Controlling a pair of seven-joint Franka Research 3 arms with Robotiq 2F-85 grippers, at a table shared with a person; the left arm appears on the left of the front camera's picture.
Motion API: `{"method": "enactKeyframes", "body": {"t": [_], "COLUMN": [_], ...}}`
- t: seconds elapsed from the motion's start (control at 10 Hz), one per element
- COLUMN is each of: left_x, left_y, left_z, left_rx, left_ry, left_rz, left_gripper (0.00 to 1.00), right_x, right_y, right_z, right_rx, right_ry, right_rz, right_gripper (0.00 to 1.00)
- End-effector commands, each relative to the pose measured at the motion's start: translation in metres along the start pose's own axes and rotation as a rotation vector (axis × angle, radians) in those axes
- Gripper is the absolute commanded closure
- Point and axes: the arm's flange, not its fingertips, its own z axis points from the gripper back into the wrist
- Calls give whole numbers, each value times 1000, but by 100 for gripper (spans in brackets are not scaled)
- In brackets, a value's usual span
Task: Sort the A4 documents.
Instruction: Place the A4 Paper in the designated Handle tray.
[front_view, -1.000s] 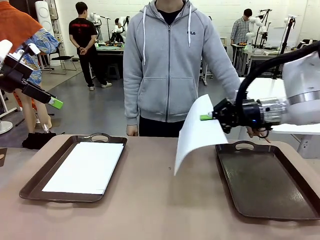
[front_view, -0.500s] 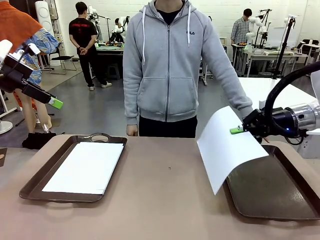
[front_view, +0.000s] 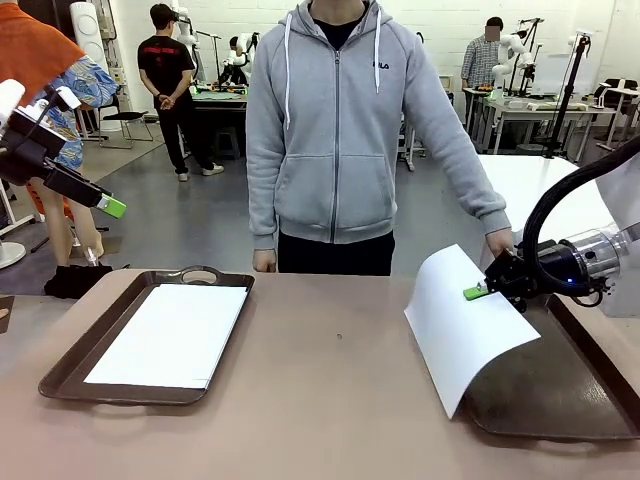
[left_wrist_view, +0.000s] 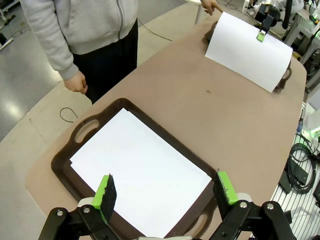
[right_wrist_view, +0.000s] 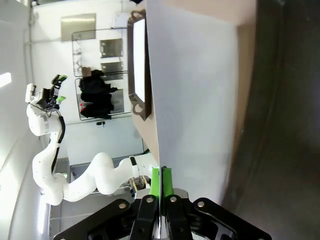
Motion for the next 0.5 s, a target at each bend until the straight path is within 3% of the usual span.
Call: {"method": "enactKeyframes", "body": {"t": [0.0,0.4], "left_x": [-1,-1], "left_y": [1,1], "left_z": [0,0], "left_rx": [0,0], "left_ry": [-2,-2], "left_rz": [-9,-9], "left_gripper": [0,0], "right_x": [9,2], "right_y": [-2,-10], "right_z": [18,44], "right_rx": [-87,-240], "right_ry": [-19,-111], "right_rz": [-15,-8], "right_gripper": [99,99]}}
